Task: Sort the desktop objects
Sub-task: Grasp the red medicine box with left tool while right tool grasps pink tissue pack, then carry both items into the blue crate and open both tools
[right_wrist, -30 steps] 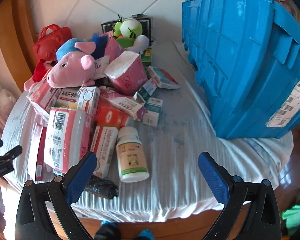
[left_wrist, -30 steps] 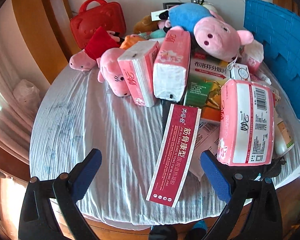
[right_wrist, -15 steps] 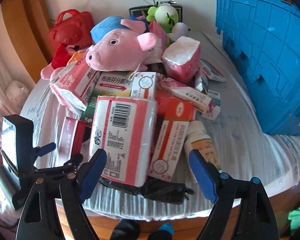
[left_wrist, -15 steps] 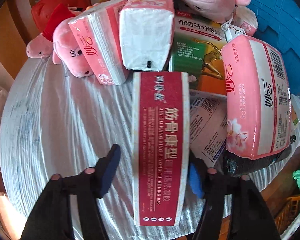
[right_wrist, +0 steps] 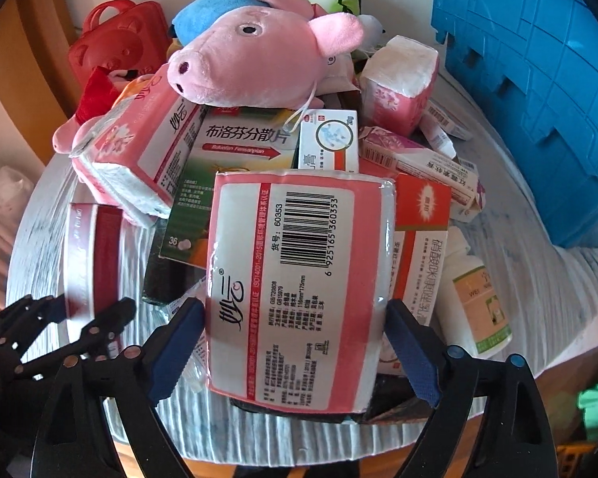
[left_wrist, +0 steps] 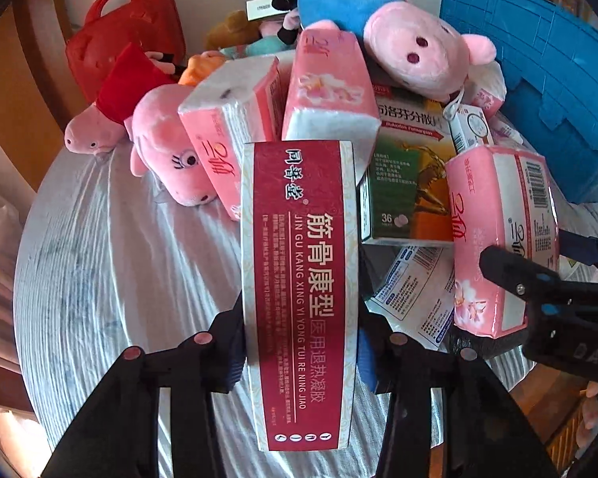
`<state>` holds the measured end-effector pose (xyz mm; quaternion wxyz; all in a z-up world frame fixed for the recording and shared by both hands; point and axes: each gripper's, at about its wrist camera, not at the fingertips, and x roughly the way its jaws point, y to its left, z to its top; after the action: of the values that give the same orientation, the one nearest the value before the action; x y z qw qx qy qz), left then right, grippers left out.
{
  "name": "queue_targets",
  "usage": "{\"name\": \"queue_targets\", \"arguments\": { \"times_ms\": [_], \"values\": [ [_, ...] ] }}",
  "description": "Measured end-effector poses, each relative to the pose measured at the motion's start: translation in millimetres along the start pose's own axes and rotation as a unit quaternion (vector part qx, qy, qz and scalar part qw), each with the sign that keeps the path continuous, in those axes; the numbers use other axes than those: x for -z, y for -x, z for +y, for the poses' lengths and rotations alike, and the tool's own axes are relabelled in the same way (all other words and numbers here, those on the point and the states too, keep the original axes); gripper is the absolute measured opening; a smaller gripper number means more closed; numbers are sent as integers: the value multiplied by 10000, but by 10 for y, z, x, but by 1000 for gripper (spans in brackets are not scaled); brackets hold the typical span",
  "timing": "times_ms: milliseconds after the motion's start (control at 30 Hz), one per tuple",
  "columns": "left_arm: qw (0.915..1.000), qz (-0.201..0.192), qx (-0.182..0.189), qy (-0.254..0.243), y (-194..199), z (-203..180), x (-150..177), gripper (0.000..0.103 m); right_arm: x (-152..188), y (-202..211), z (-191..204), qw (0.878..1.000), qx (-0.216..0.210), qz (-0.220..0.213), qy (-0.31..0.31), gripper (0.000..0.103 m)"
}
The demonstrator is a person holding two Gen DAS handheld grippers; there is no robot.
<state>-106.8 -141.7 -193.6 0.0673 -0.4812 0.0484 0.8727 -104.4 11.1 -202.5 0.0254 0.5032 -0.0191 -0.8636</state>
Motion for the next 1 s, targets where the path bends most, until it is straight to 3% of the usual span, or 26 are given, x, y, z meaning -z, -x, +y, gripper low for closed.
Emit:
{"name": "queue_targets", "arguments": {
  "times_ms": [267, 400, 633, 833, 1000],
  "values": [
    [9992, -388, -46, -30, 300, -36, -209, 44, -61, 142, 39, 9998, -47, -167, 15, 85],
    [9975, -703, 30, -17, 470, 90, -292, 44, -177, 439, 80, 9985, -140, -527, 85, 85],
    [9910, -1342, 28, -21, 866, -17, -571, 44, -386, 1095, 33, 9905, -17, -1359, 215, 85],
    [9836, -1800, -63, -75, 1178, -304, -793, 44, -573, 1607, -173, 9779, -53, -2071, 290, 85],
    [9758, -2186, -101, -28, 1375, -774, -1012, 44, -765, 1972, -620, 9647, -168, -2599, 392, 85]
  ]
}}
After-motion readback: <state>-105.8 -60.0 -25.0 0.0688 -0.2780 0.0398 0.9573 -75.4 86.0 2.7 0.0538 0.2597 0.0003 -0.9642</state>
